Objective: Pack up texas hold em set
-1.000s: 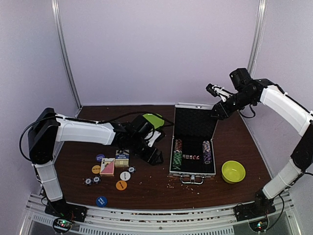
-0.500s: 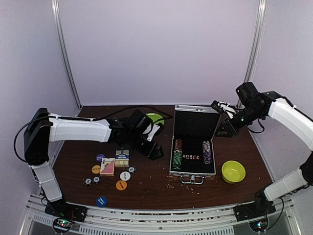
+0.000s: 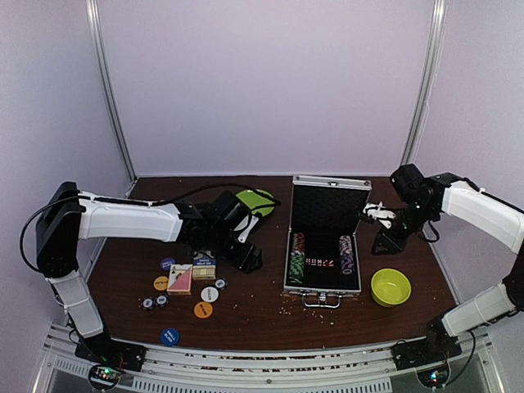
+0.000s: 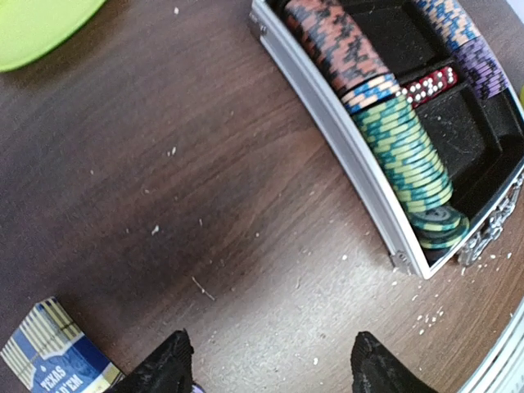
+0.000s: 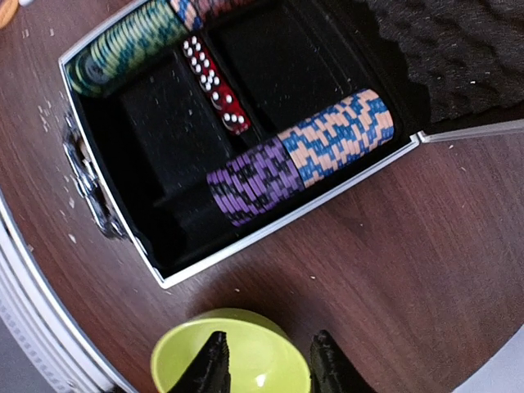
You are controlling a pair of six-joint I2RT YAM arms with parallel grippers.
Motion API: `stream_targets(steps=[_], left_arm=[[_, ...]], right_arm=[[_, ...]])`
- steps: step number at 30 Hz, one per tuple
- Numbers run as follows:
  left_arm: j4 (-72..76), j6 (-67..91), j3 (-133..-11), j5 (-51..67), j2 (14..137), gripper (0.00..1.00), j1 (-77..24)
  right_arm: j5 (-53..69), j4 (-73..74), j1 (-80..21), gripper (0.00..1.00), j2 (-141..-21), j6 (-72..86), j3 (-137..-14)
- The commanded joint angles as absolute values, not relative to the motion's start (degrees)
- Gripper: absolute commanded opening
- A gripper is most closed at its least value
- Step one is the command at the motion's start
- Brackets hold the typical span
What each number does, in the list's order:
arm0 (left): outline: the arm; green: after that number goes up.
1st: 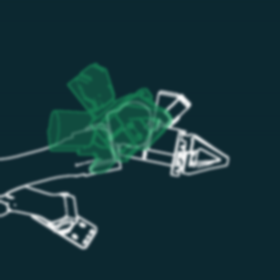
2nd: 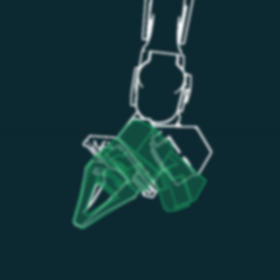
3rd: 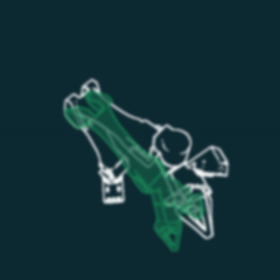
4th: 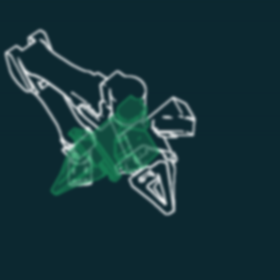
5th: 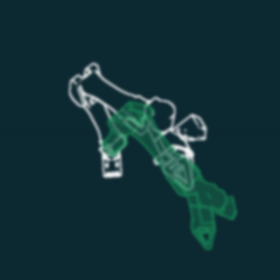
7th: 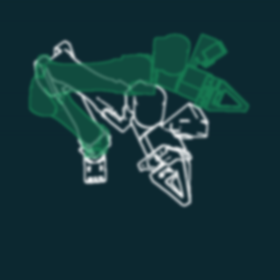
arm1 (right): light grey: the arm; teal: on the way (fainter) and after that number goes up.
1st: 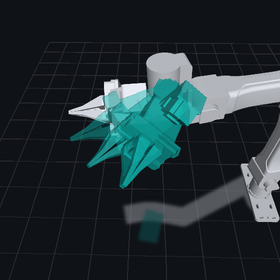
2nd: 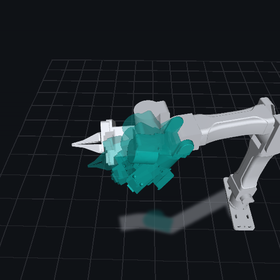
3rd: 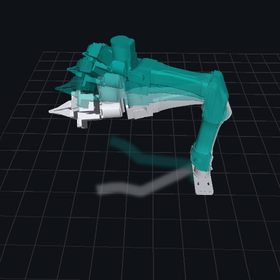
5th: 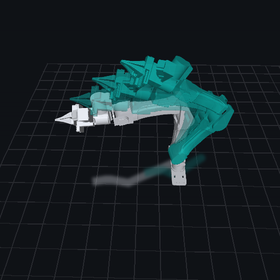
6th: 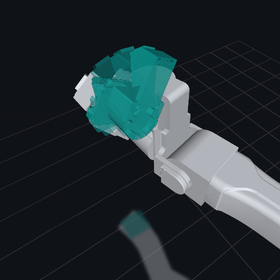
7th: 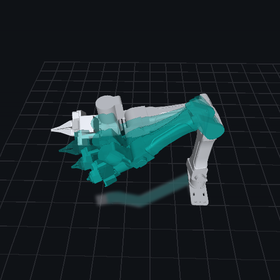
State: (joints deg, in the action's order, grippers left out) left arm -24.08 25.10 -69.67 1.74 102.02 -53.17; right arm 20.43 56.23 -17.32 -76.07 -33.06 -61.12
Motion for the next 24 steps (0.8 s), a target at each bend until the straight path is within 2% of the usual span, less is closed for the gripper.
stream_targets(steps=[1,5,13,24], left_arm=[[-22.0,26.1,-69.2,1.4,100.8,0.68,-52.6],[-21.1,25.4,-74.4,1.3,102.6,0.66,-52.6],[-21.7,24.3,-85.8,0.1,108.1,0.67,-52.3],[-21.1,24.5,-85.3,-1.2,107.1,0.68,-51.5]], right_arm=[[10.4,52.4,-17.0,0.29,-80.3,-41.1,-60.5],[4.4,49.3,-17.1,0.21,-86.7,-45.1,-62.8],[-2.4,45.7,-18.0,0.17,-99.2,-50.9,-67.5],[-5.2,43.6,-22.3,0.15,-107.3,-53.3,-70.5]])
